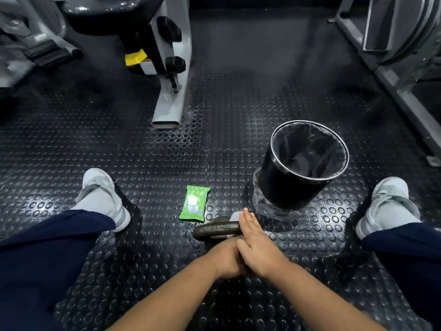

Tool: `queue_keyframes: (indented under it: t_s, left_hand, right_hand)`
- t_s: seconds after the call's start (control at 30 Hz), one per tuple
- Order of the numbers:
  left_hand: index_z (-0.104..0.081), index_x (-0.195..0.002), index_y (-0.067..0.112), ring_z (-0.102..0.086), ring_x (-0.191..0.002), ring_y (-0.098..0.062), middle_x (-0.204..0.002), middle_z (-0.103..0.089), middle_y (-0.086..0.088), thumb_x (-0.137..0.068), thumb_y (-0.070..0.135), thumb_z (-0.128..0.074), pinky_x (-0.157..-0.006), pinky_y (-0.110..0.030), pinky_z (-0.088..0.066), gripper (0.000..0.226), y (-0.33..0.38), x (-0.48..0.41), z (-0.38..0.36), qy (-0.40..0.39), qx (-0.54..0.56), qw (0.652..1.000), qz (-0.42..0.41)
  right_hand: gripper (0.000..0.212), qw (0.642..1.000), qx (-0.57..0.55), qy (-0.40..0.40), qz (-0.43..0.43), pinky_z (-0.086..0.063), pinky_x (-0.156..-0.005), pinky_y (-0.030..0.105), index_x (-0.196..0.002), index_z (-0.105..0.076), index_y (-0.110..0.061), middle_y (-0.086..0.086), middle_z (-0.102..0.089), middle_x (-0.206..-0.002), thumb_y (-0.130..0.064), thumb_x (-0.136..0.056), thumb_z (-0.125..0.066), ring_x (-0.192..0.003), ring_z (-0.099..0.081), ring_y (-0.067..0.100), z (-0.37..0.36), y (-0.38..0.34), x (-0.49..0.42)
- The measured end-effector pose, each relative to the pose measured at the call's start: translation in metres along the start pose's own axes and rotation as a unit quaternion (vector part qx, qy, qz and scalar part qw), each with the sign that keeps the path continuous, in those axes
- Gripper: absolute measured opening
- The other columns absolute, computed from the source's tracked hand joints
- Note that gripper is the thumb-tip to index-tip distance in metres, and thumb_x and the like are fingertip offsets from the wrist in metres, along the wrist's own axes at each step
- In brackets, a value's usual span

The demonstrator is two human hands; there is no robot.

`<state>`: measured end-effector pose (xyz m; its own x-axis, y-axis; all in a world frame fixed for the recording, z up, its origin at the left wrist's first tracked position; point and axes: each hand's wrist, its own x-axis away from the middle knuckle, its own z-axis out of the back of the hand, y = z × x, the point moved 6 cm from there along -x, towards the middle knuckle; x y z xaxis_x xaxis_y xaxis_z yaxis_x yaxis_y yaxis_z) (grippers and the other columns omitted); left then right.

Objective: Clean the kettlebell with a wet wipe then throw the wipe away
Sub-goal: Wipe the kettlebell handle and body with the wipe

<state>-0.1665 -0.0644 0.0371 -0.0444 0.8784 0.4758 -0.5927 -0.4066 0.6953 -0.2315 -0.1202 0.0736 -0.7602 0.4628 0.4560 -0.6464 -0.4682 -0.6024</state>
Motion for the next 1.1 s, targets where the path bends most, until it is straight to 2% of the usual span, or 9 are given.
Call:
queue_keyframes:
  t_s: [0.1,0.27,0.4,0.57,0.73,0.83,0.9,1.0,1.1]
  left_hand:
    - [-0.063,-0.136,0.02,-0.068,-0.112,-0.008,-0.126,-0.072,0.003,-0.076,0.029,-0.074,-0.099,-0.034,-0.056,0.061,-0.02,0.001,-0.012,0.01,0.05,0.998,0.03]
    - [-0.045,-0.154,0.03,-0.05,-0.14,-0.019,-0.156,-0.049,0.004,-0.089,0.041,-0.076,-0.114,-0.042,-0.045,0.073,-0.021,-0.008,-0.017,-0.052,-0.217,0.968,0.115]
    - [-0.01,-0.166,0.024,-0.016,-0.159,-0.022,-0.174,-0.011,0.0,-0.105,0.031,-0.053,-0.13,-0.038,-0.012,0.076,0.007,-0.012,-0.015,-0.052,-0.257,0.965,0.01]
    - [-0.047,-0.152,0.029,-0.056,-0.132,-0.022,-0.147,-0.058,0.003,-0.1,0.036,-0.055,-0.107,-0.032,-0.046,0.053,-0.01,0.007,-0.015,0.037,-0.23,0.973,0.008]
    - [-0.003,-0.166,0.019,-0.008,-0.16,-0.022,-0.174,-0.001,-0.002,-0.107,0.028,-0.048,-0.128,-0.033,-0.005,0.074,0.005,-0.016,-0.011,-0.036,-0.237,0.971,-0.008]
    - [0.003,-0.167,0.022,-0.006,-0.16,-0.024,-0.174,0.004,0.001,-0.107,0.03,-0.05,-0.13,-0.042,-0.005,0.08,-0.002,-0.027,-0.001,-0.078,-0.204,0.974,0.056]
    - [0.004,-0.166,0.015,-0.003,-0.16,-0.019,-0.174,0.007,-0.001,-0.111,0.023,-0.044,-0.125,-0.032,0.002,0.073,0.007,-0.023,0.004,-0.065,-0.16,0.983,0.061]
    - [-0.03,-0.162,0.013,-0.032,-0.153,-0.023,-0.168,-0.031,-0.005,-0.103,0.02,-0.06,-0.124,-0.025,-0.02,0.067,0.012,-0.012,0.001,-0.049,-0.12,0.991,0.018]
    - [-0.064,-0.137,0.016,-0.065,-0.116,-0.021,-0.13,-0.069,-0.005,-0.084,0.018,-0.069,-0.102,-0.033,-0.053,0.053,-0.005,0.003,0.0,0.012,-0.063,0.997,0.046]
  right_hand:
    - [0.069,1.0,-0.003,-0.006,0.002,0.007,-0.129,0.029,-0.165,0.012,-0.022,-0.008,0.024,-0.17,-0.03,-0.109,-0.028,-0.156,0.023,0.006,0.001,-0.005,0.0]
    - [0.07,1.0,0.007,-0.012,-0.002,0.009,-0.128,0.028,-0.165,0.014,-0.019,-0.004,0.025,-0.17,-0.03,-0.109,-0.028,-0.156,0.023,0.009,0.003,-0.008,0.002]
    - [0.07,1.0,0.011,-0.019,-0.006,0.009,-0.128,0.029,-0.165,0.013,-0.017,-0.002,0.024,-0.171,-0.031,-0.109,-0.027,-0.156,0.022,0.01,0.003,-0.011,0.0]
    - [0.074,1.0,0.01,-0.011,0.0,0.005,-0.131,0.034,-0.164,0.015,-0.017,-0.004,0.025,-0.169,-0.033,-0.108,-0.03,-0.157,0.023,0.012,0.002,-0.011,0.002]
    - [0.073,1.0,0.011,-0.023,-0.003,0.007,-0.13,0.034,-0.165,0.014,-0.017,-0.004,0.026,-0.169,-0.034,-0.109,-0.029,-0.157,0.023,0.012,0.003,-0.01,0.001]
    - [0.072,0.999,0.009,-0.03,-0.005,0.005,-0.13,0.033,-0.165,0.011,-0.017,-0.001,0.022,-0.171,-0.034,-0.108,-0.029,-0.158,0.02,0.012,0.006,-0.011,0.001]
    - [0.072,1.0,0.002,-0.029,-0.007,0.005,-0.13,0.032,-0.166,0.009,-0.017,0.0,0.02,-0.172,-0.034,-0.108,-0.03,-0.158,0.019,0.012,0.006,-0.011,0.0]
    - [0.072,0.999,-0.012,-0.031,-0.013,0.005,-0.13,0.031,-0.167,0.006,-0.015,0.002,0.017,-0.174,-0.031,-0.108,-0.032,-0.159,0.017,0.014,0.006,-0.006,-0.002]
    - [0.07,0.999,-0.015,-0.032,-0.011,0.005,-0.129,0.031,-0.167,0.003,-0.013,0.002,0.016,-0.174,-0.029,-0.109,-0.033,-0.159,0.016,0.014,0.005,-0.004,-0.003]
